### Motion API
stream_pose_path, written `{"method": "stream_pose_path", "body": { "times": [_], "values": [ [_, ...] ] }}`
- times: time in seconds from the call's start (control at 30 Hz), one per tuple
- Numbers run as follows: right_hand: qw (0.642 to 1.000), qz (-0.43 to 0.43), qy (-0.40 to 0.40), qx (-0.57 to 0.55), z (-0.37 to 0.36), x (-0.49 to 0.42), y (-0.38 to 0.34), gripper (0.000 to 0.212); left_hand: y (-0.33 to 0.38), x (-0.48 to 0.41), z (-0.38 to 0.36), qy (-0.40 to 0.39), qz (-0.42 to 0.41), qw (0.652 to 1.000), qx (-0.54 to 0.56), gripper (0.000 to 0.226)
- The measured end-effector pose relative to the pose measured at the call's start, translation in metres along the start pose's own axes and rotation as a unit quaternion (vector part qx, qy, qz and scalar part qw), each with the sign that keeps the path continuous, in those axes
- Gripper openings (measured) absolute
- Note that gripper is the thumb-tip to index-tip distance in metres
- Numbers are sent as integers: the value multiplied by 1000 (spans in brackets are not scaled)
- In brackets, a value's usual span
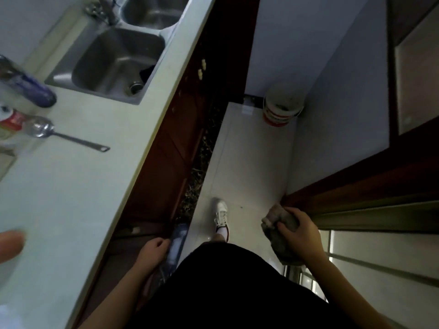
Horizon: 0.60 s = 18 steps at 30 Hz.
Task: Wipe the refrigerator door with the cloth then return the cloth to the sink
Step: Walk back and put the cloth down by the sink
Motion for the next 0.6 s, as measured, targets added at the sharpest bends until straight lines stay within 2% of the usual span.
{"method": "stream_pose_path", "body": {
  "times": [0.1, 0.23, 0.37, 0.5, 0.6],
  "values": [
    [999, -45, 29, 3, 24, -45, 1, 43, 76, -38, 21, -30, -15, 999, -9, 33],
    [996, -52, 68, 2, 53, -98, -19, 45, 183, -87, 57, -47, -79, 995, -47, 32],
    [996, -52, 71, -5, 72, -158, -56, 41, 277, -129, 106, -18, -125, 992, -30, 44],
    [1000, -13, 22, -8, 64, -239, -96, 33, 334, -151, 141, 9, -127, 991, -35, 32],
    [998, 29, -38, 30, 45, -308, -133, 38, 335, -164, 157, 53, -91, 994, -12, 27]
  ]
}}
Point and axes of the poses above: each hand's wrist, its own x-axis away from the middle knuckle, its own z-axis out of the back of the hand, y = z × x, the point moved 10 cm from there along -x, towards the middle knuckle, and after that the axes turned 7 degrees about -x, right-handed, at the moved point
